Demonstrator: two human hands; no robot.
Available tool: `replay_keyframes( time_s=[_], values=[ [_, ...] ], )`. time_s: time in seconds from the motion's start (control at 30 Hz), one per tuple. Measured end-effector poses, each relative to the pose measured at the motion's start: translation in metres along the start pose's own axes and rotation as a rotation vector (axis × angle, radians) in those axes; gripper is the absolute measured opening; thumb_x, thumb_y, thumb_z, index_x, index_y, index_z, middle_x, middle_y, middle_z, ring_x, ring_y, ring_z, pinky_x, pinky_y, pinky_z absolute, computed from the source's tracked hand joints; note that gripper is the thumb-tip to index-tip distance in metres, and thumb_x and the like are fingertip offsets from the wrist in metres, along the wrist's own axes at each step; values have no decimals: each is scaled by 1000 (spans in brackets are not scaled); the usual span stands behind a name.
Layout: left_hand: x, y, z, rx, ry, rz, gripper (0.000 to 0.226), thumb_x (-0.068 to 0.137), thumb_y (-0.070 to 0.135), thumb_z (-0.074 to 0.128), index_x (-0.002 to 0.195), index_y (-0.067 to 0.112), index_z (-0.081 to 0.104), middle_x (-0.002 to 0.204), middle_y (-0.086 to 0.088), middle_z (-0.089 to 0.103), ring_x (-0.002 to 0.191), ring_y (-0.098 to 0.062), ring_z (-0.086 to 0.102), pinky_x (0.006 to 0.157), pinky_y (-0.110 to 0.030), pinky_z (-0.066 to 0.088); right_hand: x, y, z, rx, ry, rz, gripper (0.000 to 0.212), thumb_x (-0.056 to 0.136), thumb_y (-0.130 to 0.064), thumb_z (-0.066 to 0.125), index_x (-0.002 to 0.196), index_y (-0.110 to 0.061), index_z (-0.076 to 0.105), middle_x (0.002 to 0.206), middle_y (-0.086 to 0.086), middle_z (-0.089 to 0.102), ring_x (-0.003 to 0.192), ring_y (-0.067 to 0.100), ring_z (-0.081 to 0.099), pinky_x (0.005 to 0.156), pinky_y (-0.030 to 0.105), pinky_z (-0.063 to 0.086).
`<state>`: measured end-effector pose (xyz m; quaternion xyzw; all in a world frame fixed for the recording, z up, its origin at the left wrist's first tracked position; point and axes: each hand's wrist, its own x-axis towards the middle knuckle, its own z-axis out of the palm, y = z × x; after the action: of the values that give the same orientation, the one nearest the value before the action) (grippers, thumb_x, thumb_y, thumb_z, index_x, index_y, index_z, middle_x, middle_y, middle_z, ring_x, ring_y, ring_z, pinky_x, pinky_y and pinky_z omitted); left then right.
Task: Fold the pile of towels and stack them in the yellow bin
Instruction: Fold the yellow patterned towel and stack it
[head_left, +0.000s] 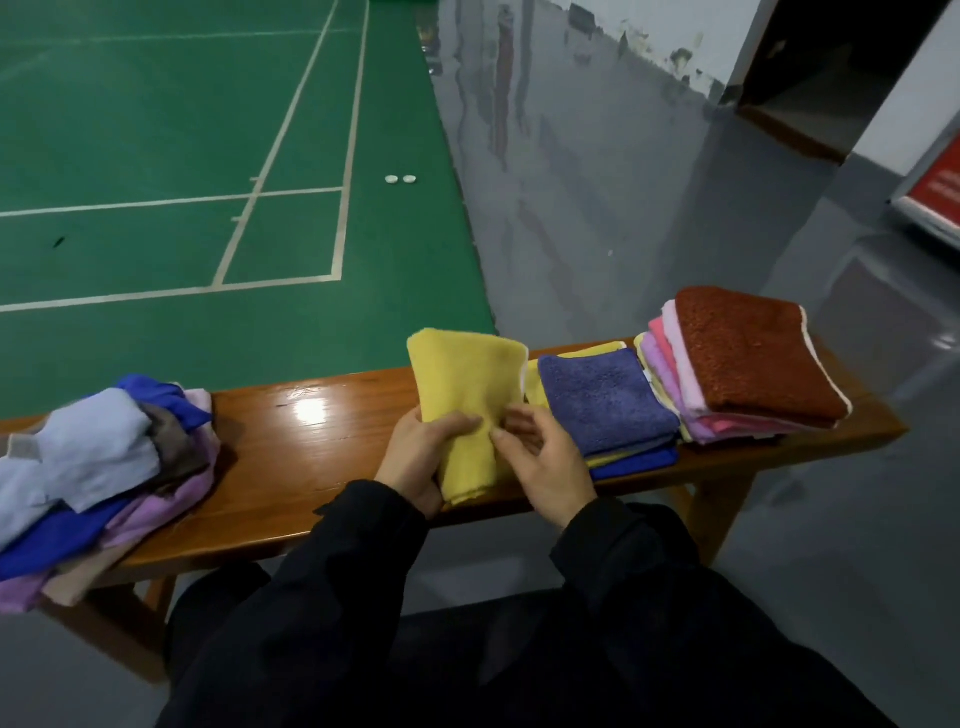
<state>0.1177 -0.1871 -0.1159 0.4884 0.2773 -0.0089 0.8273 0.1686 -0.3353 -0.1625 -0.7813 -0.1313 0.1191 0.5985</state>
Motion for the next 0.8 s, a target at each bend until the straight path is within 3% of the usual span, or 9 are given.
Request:
replay_keyframes(
  time_s=[0.13, 0.23, 0.37, 0.47, 0.53, 0.6, 0.7, 0.77, 0.8],
  values=[
    [-27, 30, 32, -186, -252, 99, 33, 89, -2, 63, 121, -6, 59, 111, -27, 70, 100, -39, 70, 88, -55, 58, 24, -25, -18, 620, -95, 364, 107, 65, -63, 89, 152, -24, 41, 141, 5, 61, 126, 22, 62, 110, 47, 47],
    [-31, 44, 52, -244, -324, 42, 47, 82, 9, 69, 126, -4, 56, 121, -28, 66, 116, -44, 63, 96, -60, 52, 19, -40, -40, 929, -217, 533, 73, 82, -52, 76, 140, -12, 58, 135, 20, 65, 116, 36, 68, 106, 54, 49],
    [-24, 51, 71, -274, -359, -4, 58, 81, 13, 71, 133, -2, 52, 130, -27, 64, 118, -45, 63, 91, -58, 56, 25, -42, -78, 1008, -155, 439, 57, 89, -33, 68, 138, -7, 56, 128, 21, 69, 104, 38, 73, 75, 46, 62],
    [-11, 51, 76, -284, -382, -16, 52, 87, 11, 71, 134, -1, 53, 129, -25, 65, 116, -42, 65, 89, -55, 58, 49, -55, -112, 623, -56, 235, 70, 89, -23, 77, 150, -16, 44, 138, 15, 62, 116, 34, 68, 93, 51, 58],
    [1, 45, 80, -256, -380, -21, 47, 89, 8, 68, 134, -1, 54, 129, -23, 66, 117, -40, 66, 92, -54, 57, 62, -64, -133, 255, 79, 128, 77, 86, -17, 81, 152, -21, 42, 128, -1, 60, 112, 23, 68, 95, 45, 57],
    [16, 30, 87, -127, -358, -8, 50, 90, 7, 70, 137, 1, 53, 130, -19, 67, 118, -36, 65, 98, -52, 54, 68, -68, -146, -58, 215, 28, 76, 87, -11, 78, 152, -24, 42, 131, 2, 57, 122, 21, 61, 104, 39, 51],
    [45, -5, 96, 228, -196, 25, 99, 72, 28, 92, 150, 17, 33, 137, -10, 61, 120, -31, 63, 102, -53, 52, 60, -56, -143, -552, 476, -176, 55, 91, -2, 61, 144, -16, 54, 152, 11, 47, 140, 24, 45, 113, 22, 31],
    [66, -29, 98, 519, -115, 76, 130, 56, 46, 97, 156, 36, 14, 152, -10, 45, 131, -30, 53, 108, -51, 47, 54, -36, -128, -764, 413, -292, 43, 93, -4, 56, 134, -15, 63, 149, 10, 53, 140, 26, 45, 120, 34, 31],
    [67, -33, 101, 662, -117, 106, 131, 62, 42, 93, 159, 35, 6, 158, -11, 35, 139, -31, 43, 113, -47, 41, 51, -26, -121, -872, 285, -301, 39, 95, -8, 55, 132, -17, 66, 147, 7, 55, 138, 26, 46, 120, 39, 31]
  ],
)
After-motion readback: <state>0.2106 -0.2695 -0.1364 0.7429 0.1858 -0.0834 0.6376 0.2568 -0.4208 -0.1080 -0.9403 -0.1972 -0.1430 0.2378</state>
